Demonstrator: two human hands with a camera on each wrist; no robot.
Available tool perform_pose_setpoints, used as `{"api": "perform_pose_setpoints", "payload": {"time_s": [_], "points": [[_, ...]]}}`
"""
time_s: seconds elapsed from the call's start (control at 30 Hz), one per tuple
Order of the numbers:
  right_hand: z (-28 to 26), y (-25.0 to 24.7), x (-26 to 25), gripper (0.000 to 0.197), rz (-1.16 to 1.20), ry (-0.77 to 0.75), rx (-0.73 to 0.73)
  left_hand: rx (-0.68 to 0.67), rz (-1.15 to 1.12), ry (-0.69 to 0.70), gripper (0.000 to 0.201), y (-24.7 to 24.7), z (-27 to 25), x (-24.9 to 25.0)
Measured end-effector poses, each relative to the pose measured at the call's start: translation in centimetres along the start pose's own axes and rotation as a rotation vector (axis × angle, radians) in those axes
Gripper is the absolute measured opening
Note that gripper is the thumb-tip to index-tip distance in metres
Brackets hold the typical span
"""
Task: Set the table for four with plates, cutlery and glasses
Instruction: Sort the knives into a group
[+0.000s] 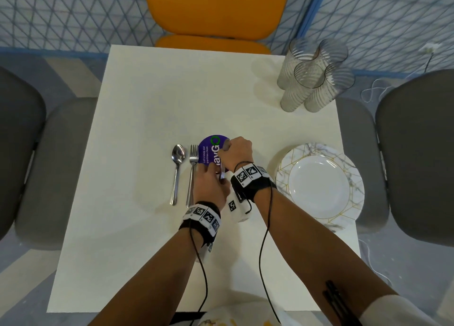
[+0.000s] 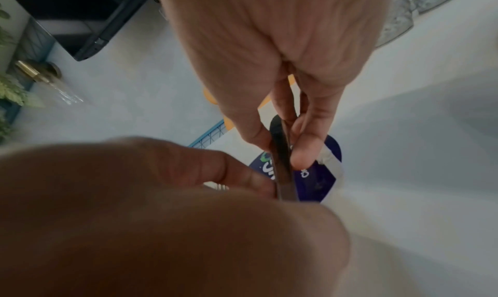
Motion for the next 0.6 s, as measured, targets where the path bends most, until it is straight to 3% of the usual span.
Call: {"api": "perform_pose_setpoints", "payload": {"time_s": [0.2,0.3,0.6], "points": [[0.4,0.5,-0.4,0.04,0.035,0.007,-0.005,0.018,0.017,0.0,0.038,0.2,0.3,-0.1],[0.1,0.6,-0.5,0.049,0.078,-0.007,-0.001,0.015,-0.018,-0.089,0.03,0.0,0.4,-0.1],[0.3,1.4,-0.9,0.041,0.012,-0.12,-0.004,-0.007,-0.001,-0.184,0.018,0.0,0.7,-0.5]]}}
Point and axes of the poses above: each hand's wrist, its own z-axis towards the middle knuckle, its own y-axis out of the palm, x = y × z, the point moved 2 cm from there along z, towards the middle knuckle, and after that the axes turned 10 degrees about y, right-handed, at the moved point
